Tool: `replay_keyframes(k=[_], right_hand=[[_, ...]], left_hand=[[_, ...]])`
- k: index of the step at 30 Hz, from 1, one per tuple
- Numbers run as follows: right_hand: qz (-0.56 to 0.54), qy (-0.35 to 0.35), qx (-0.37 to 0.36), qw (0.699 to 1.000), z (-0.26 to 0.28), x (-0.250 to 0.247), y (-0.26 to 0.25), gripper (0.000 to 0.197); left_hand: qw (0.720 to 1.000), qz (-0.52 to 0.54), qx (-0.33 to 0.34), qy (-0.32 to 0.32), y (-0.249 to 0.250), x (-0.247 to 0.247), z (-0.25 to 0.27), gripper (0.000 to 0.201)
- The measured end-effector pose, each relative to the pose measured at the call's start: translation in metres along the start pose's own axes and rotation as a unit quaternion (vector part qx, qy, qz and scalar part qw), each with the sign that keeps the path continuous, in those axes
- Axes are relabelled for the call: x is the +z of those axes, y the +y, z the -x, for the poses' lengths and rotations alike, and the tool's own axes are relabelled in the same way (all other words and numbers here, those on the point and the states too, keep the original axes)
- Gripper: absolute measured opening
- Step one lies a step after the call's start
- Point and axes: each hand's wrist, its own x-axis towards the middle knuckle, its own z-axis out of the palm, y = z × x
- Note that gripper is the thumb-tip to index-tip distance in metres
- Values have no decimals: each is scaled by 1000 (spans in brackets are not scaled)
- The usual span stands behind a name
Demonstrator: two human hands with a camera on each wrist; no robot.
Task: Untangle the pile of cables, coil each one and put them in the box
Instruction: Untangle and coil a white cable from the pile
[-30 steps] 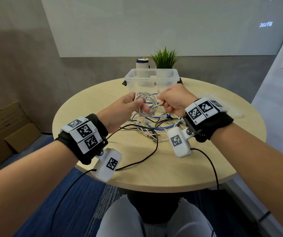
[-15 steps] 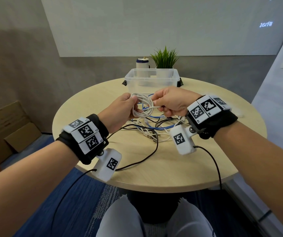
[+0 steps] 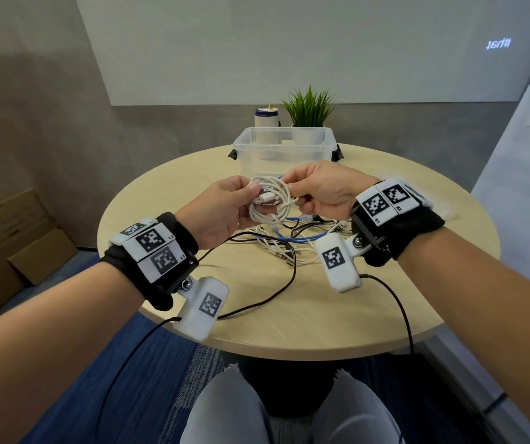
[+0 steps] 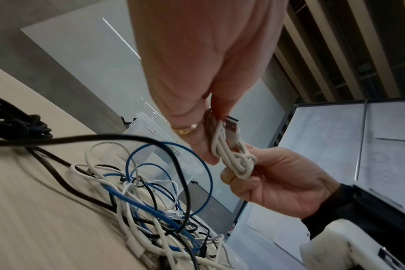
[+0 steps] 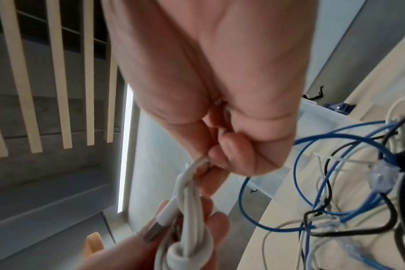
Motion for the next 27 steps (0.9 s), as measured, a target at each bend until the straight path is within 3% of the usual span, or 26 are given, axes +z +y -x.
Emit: replay_keyframes(k=[9, 13, 16, 20, 25, 27], right_hand=[[1, -21, -26, 999, 6, 8, -1, 16], [11, -27, -42, 999, 9, 12, -3, 12], [7, -18, -18, 1000, 9, 12, -2, 15], [-17, 9, -2, 1000, 6, 16, 1, 24], [-59, 56, -12, 997, 2, 16, 1, 10], [-66, 56, -15, 996, 1, 16, 1, 11]], left_hand=[[994, -28, 17, 102, -5, 4, -4, 14], [997, -19, 12, 80, -6, 4, -2, 15], [992, -85, 2, 93, -7, 2, -1, 12], [966, -185, 59, 172, -7, 0, -3, 33], [958, -248, 59, 135, -3, 2, -2, 8], [954, -271, 56, 119, -4, 2, -2, 14]])
